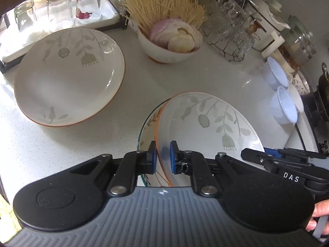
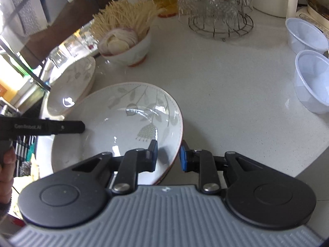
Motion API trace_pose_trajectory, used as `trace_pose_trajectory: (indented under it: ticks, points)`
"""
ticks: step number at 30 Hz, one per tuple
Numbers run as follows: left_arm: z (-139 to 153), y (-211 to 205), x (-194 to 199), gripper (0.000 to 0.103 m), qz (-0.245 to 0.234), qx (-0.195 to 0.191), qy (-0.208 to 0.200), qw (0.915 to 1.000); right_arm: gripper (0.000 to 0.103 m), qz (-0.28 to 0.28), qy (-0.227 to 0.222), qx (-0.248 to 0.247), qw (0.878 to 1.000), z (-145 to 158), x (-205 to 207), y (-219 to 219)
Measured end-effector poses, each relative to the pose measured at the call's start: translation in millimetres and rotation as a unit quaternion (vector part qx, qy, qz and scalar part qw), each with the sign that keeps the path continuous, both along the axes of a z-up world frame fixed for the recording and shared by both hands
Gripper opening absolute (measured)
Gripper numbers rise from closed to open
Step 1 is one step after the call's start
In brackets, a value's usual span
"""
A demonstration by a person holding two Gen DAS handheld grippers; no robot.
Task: Organize plates and bowls
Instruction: 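Lift the bowl with the left gripper and carry it over the floral plate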
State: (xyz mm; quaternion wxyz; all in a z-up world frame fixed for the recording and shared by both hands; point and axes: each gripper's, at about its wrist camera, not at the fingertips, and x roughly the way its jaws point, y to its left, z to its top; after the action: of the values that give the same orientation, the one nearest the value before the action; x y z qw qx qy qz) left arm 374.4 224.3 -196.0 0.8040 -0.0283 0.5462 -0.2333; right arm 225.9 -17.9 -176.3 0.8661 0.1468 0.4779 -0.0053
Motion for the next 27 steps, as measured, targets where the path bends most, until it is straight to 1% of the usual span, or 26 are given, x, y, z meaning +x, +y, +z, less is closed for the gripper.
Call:
trace_pose_trajectory:
  ticks: [3,6,12,15,21,25,27]
  points:
    - [-4,-3,3,0.015,-0.003,0.009,0.003,1.0000,0.026,0.000,0.005,0.003,1.000,-3,1,-1]
    - [-6,0,8,0.015,0.011,0.005,0.013,0.9998,0.026,0.006,0.005,0.002,1.000,-3,5,1]
    - [-11,-4,11,0.016,0.011,0.017,0.015,0.9997,0.026,0.005,0.027,-0.001,1.000,-10,14,2]
    - [-13,-2,13,0.015,0.010,0.011,0.017,0.9997,0.026,0.005,0.025,-0.010,1.000,-10,14,4]
    - [-13,-2,13,0.016,0.013,0.009,0.024,0.9996,0.026,-0.007,0.022,-0.005,1.000,-11,14,3]
    - [-12,0,13,0.018,0.016,0.011,0.049,0.9986,0.026,0.002,0.020,-0.013,1.000,-11,16,4]
    - [-13,2,14,0.024,0.023,0.000,0.069,0.9974,0.026,-0.001,0.021,-0.012,1.000,-11,18,3]
